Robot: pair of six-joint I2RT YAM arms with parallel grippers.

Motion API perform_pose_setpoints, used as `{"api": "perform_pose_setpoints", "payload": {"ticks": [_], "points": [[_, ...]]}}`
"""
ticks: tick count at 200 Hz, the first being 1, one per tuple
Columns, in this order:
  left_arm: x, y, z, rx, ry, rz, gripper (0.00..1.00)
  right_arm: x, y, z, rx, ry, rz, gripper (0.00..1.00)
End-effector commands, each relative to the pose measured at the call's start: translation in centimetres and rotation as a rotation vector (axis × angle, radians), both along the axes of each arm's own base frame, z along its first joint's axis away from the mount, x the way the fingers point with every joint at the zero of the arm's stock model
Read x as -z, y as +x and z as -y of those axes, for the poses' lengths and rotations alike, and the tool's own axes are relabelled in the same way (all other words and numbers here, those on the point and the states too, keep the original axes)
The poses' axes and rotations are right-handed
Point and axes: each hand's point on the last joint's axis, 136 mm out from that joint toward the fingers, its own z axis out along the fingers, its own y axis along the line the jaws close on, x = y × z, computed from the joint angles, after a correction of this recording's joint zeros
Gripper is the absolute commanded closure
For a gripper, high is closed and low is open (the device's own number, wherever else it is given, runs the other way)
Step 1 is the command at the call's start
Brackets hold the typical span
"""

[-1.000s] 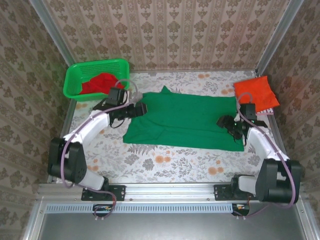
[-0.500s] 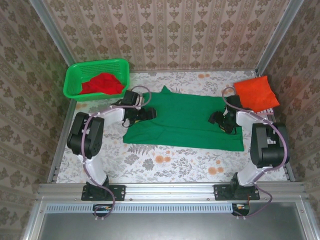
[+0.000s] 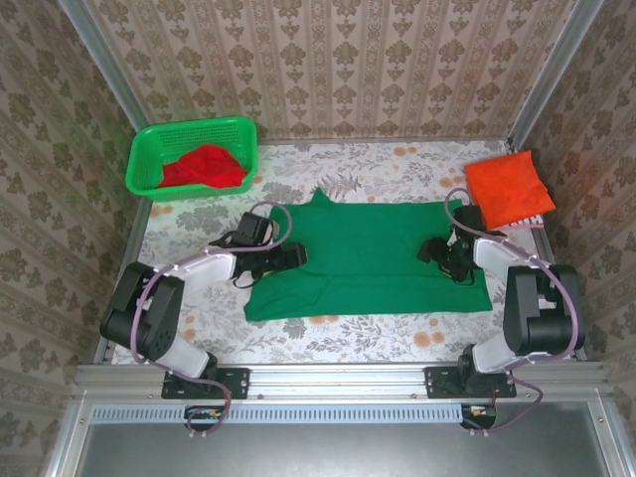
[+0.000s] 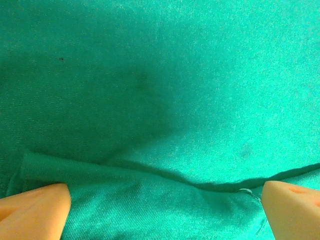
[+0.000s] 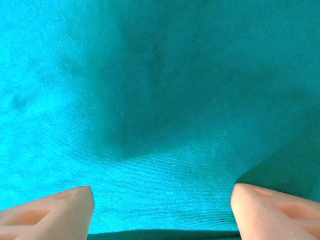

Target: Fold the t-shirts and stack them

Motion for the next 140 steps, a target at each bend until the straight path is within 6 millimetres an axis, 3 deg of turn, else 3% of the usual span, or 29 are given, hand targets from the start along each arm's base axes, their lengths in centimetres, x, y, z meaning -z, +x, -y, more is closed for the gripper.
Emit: {"api": "perform_pose_setpoints", "payload": {"ticks": [1,17,26,58,82,97,123,140], "points": [[-2.0,0.4,-1.4,-0.007,0.087,0.032,0.00,-0.3,-1.5,-0.3,0.006,0.028,-0.032,0.25],[-4.7,3.2,-1.7,0.038,0.152,0.135,0.00,-2.4,1.0,-0.7,-0.014,0.047,0.054,0.25],[-5.8,5.4,-3.0,0.018,0.180,0.174,0.00,-3.5,2.3,-0.8,-0.021,0.053,0.090,0.25],[-7.4,10.6,-5.3,0.042,0.179,0.270,0.01,-6.6,6.6,-1.9,-0.060,0.083,0.204,0.25],[-7.1,12.9,-5.5,0.098,0.151,0.260,0.15,-7.7,8.4,-3.2,-0.087,0.091,0.233,0.25],[-6.4,13.6,-5.0,0.149,0.147,0.243,0.29,-7.6,8.8,-3.6,-0.094,0.096,0.231,0.25],[-3.8,14.5,-5.0,0.191,0.185,0.185,0.50,-6.7,8.6,-3.6,-0.089,0.096,0.210,0.25],[-2.5,15.3,-5.1,0.200,0.212,0.161,0.54,-6.2,8.2,-3.4,-0.089,0.084,0.195,0.25]]}}
